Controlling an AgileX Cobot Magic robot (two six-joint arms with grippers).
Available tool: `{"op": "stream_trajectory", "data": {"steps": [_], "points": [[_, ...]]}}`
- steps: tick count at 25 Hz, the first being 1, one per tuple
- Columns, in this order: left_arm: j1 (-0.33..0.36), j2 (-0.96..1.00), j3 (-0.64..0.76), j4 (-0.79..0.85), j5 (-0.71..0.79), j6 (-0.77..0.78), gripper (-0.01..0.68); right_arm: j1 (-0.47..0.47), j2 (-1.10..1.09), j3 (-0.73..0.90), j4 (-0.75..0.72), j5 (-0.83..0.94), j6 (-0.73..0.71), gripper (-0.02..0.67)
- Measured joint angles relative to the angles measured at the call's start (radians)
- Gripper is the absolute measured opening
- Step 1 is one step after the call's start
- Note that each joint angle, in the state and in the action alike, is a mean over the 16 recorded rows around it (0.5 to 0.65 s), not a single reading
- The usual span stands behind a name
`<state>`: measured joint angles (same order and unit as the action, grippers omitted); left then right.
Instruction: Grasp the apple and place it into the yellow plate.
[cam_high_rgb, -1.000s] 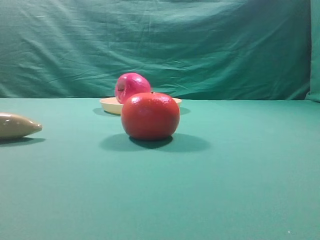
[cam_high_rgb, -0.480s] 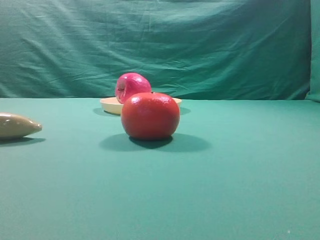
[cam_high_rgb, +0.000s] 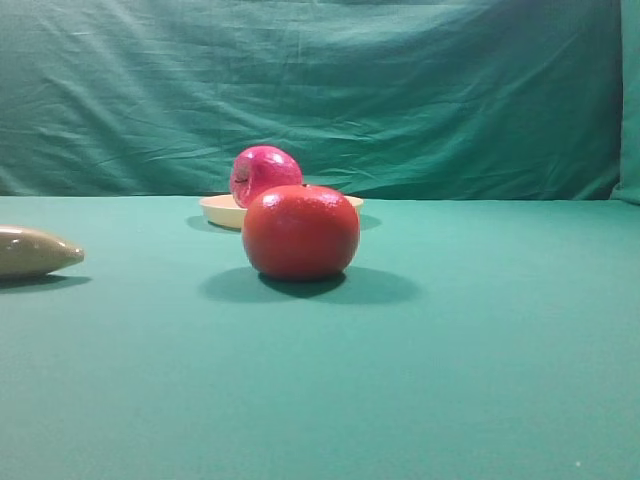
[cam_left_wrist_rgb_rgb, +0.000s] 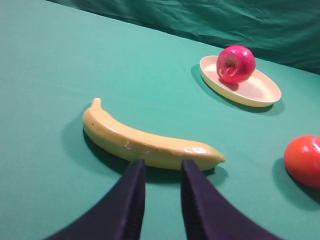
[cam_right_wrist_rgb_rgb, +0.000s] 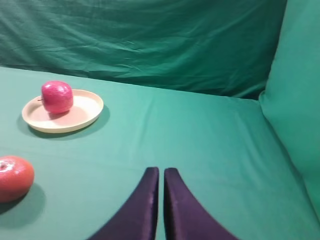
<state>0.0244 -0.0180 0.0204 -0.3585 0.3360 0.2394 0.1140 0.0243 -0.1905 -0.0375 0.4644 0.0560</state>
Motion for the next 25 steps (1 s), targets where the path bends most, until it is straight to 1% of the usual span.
{"op": "stream_trajectory", "data": {"steps": [5, 11, 25], "points": [[0.0, 0.0, 0.0, 0.0, 0.0, 0.0, 0.157, -0.025, -0.03, 0.112, 0.023, -0.071, 0.001, 0.0], [0.0, 0.0, 0.0, 0.0, 0.0, 0.0, 0.157, -0.035, -0.036, 0.193, 0.042, -0.114, 0.002, 0.0], [0.0, 0.0, 0.0, 0.0, 0.0, 0.0, 0.157, -0.035, -0.036, 0.217, 0.049, -0.092, 0.002, 0.0]]}}
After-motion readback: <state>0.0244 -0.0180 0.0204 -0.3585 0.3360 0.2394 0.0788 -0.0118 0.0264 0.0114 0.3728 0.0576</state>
